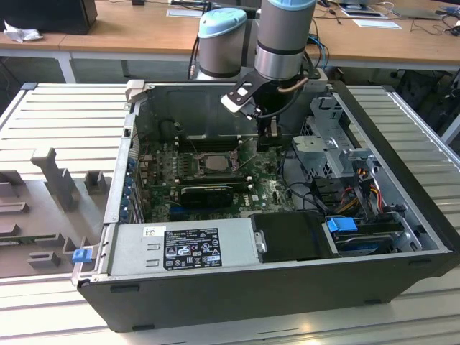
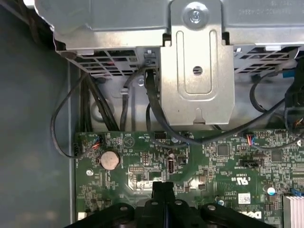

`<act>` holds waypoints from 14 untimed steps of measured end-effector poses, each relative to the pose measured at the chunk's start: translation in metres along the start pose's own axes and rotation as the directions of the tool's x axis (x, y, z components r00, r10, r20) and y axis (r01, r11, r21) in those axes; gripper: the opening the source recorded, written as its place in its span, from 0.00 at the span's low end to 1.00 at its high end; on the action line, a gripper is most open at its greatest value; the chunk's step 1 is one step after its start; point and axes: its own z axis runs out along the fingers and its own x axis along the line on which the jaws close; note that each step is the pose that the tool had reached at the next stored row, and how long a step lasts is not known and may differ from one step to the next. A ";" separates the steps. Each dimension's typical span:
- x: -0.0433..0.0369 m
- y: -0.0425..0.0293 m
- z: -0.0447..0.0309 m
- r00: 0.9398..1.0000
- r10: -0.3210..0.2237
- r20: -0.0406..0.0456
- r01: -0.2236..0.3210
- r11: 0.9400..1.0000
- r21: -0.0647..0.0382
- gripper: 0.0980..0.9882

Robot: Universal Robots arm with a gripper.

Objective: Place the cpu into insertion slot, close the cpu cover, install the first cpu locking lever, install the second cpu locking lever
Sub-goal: 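Close the cpu cover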

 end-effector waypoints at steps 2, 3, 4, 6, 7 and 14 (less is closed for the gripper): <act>-0.0001 -0.0029 -0.0001 1.000 0.000 0.000 0.000 1.000 0.000 0.01; -0.0002 -0.0044 -0.0001 1.000 0.000 0.000 0.000 1.000 0.000 0.01; -0.0002 -0.0057 -0.0001 1.000 0.000 0.000 0.000 1.000 0.000 0.01; -0.0004 -0.0103 -0.0003 1.000 0.000 0.000 0.000 1.000 0.000 0.01; -0.0003 -0.0109 -0.0003 1.000 0.000 0.000 0.000 1.000 0.000 0.01; -0.0005 -0.0188 -0.0005 1.000 0.000 0.000 0.000 1.000 -0.001 0.01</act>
